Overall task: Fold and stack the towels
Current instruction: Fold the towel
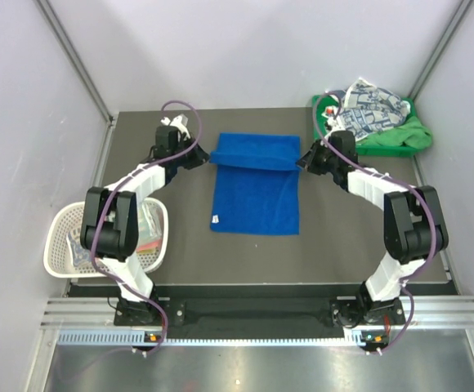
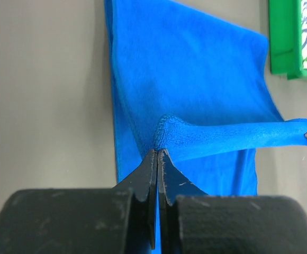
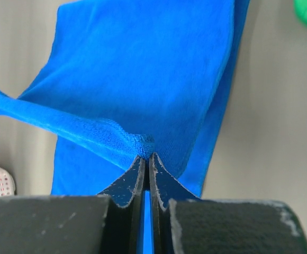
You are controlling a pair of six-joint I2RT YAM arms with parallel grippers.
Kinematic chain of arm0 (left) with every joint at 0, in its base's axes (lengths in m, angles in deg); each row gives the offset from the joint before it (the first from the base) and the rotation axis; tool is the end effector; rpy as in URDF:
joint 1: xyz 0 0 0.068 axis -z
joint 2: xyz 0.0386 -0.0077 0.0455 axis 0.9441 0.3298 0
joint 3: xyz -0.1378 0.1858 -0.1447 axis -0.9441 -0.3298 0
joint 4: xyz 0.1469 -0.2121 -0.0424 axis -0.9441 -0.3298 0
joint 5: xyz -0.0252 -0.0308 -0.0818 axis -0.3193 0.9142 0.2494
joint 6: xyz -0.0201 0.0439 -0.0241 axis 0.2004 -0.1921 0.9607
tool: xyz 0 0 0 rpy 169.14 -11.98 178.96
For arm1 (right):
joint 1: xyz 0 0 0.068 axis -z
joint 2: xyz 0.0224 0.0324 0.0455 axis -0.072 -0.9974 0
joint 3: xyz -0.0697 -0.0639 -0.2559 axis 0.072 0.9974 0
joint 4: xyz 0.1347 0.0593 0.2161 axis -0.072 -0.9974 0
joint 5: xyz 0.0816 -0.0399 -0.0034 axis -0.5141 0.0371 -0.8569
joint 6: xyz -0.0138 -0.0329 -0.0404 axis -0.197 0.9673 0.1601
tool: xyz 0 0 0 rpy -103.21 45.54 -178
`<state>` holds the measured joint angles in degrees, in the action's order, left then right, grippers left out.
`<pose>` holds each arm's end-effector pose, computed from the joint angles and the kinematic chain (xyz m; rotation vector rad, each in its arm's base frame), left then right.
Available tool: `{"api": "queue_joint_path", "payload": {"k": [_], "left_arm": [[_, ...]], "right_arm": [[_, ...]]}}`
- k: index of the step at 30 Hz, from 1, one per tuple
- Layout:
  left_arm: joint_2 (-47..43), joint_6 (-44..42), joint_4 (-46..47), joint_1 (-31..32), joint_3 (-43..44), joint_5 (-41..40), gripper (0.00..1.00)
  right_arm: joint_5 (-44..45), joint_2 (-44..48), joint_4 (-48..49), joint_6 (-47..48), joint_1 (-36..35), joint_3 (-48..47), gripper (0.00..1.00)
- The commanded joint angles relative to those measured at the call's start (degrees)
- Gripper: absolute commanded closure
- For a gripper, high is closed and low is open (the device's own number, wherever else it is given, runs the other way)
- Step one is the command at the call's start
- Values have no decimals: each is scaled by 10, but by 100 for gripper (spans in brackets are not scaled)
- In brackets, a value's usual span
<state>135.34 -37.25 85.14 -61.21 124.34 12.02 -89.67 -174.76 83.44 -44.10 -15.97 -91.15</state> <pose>0.3968 -0.0787 0.2282 -0.1836 2.1540 -0.7645 0.3724 0.0893 0.2132 0.1571 2.1756 0.7558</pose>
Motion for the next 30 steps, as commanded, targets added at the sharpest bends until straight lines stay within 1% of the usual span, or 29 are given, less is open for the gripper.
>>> {"api": "queue_joint_path", "payload": {"k": [1,8,30], "left_arm": [[-41,-2,-1,4,-26,0,100],[-81,9,-18,9,-58,-11,100],[-171,18,-29,29,-147,-20,100]], "right_arm": [[17,47,17,-2,-11,20,100],[38,94,14,-6,-13,67,100],[33,183,17,-2,-21,167,100]]}}
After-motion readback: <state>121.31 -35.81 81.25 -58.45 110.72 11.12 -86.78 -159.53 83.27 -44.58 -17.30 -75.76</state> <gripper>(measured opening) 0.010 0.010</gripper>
